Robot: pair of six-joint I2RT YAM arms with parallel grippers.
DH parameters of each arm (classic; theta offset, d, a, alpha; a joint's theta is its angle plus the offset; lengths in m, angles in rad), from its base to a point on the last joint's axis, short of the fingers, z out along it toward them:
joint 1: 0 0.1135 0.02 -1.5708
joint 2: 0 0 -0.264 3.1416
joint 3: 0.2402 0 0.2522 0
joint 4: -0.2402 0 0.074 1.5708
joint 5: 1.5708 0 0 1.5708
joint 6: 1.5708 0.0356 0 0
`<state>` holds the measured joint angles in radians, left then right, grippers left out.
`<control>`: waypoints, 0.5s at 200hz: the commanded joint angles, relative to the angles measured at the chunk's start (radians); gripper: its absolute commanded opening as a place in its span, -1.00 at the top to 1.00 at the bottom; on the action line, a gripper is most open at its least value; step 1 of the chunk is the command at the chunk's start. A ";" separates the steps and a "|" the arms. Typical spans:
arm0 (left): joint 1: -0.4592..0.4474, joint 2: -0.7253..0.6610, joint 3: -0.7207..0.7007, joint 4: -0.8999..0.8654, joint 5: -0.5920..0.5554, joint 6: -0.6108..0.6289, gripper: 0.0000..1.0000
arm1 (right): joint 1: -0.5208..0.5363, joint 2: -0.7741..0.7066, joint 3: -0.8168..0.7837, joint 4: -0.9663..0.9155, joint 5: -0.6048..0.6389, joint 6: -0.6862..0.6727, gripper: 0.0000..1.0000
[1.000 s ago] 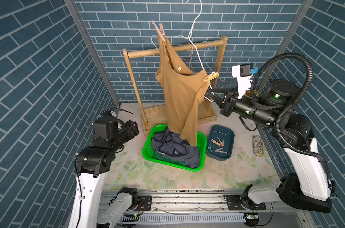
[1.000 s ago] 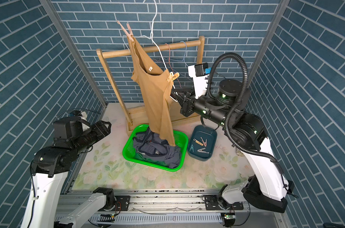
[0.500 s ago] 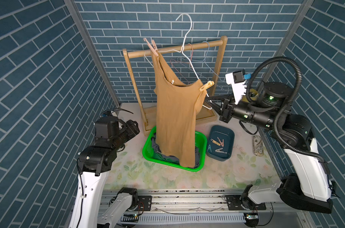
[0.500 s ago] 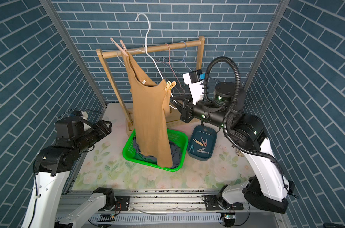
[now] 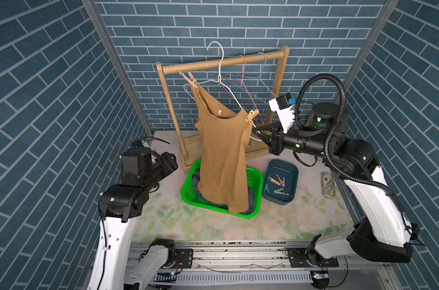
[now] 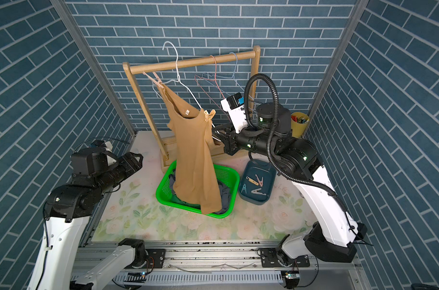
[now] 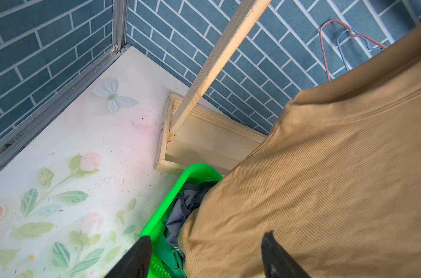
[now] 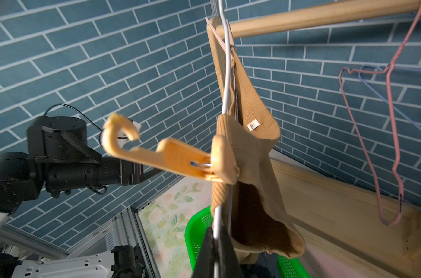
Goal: Remove the clothespins securing tank tops to the hanger
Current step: Remove the tank top from the basket.
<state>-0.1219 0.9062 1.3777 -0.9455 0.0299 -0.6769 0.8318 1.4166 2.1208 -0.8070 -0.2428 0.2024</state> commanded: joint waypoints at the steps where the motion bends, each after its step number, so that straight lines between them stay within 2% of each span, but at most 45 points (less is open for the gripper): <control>1: 0.007 -0.010 0.012 -0.005 0.001 0.005 -0.48 | 0.000 -0.031 -0.027 0.066 -0.049 -0.049 1.00; 46: 0.007 0.003 0.040 -0.013 -0.012 0.030 -0.49 | 0.000 -0.155 -0.370 0.239 -0.168 -0.018 1.00; 100: 0.007 0.168 0.303 -0.139 -0.049 0.132 -0.75 | 0.000 -0.274 -0.700 0.392 -0.179 0.040 1.00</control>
<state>-0.1215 1.0206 1.5906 -1.0153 -0.0006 -0.6064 0.8318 1.2167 1.4967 -0.5865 -0.3836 0.2131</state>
